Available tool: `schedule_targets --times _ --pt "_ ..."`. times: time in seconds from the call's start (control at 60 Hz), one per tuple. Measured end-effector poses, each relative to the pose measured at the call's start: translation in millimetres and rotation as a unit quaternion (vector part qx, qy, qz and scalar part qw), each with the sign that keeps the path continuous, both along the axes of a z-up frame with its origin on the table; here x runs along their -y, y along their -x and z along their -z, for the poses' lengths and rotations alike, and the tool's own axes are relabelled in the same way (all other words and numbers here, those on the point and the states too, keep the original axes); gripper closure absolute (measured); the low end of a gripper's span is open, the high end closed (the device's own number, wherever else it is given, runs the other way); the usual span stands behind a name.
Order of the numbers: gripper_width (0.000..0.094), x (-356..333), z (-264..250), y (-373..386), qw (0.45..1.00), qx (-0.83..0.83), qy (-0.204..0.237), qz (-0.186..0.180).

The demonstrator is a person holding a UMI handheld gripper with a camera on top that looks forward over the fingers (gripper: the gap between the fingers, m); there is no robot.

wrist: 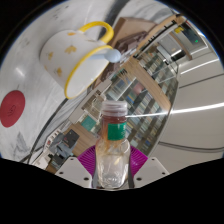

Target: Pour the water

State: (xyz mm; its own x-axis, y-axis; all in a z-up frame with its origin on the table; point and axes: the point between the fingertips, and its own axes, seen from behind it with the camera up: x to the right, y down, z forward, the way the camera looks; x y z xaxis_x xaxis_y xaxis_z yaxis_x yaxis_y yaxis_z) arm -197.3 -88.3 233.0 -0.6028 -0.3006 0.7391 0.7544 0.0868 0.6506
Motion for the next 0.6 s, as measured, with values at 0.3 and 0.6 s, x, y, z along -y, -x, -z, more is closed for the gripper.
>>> schedule_targets --times 0.3,0.6 --pt "0.0521 11 4 23 0.999 -0.011 0.012 -0.038" --pt "0.0522 22 -74 -37 0.778 -0.617 0.118 -0.023"
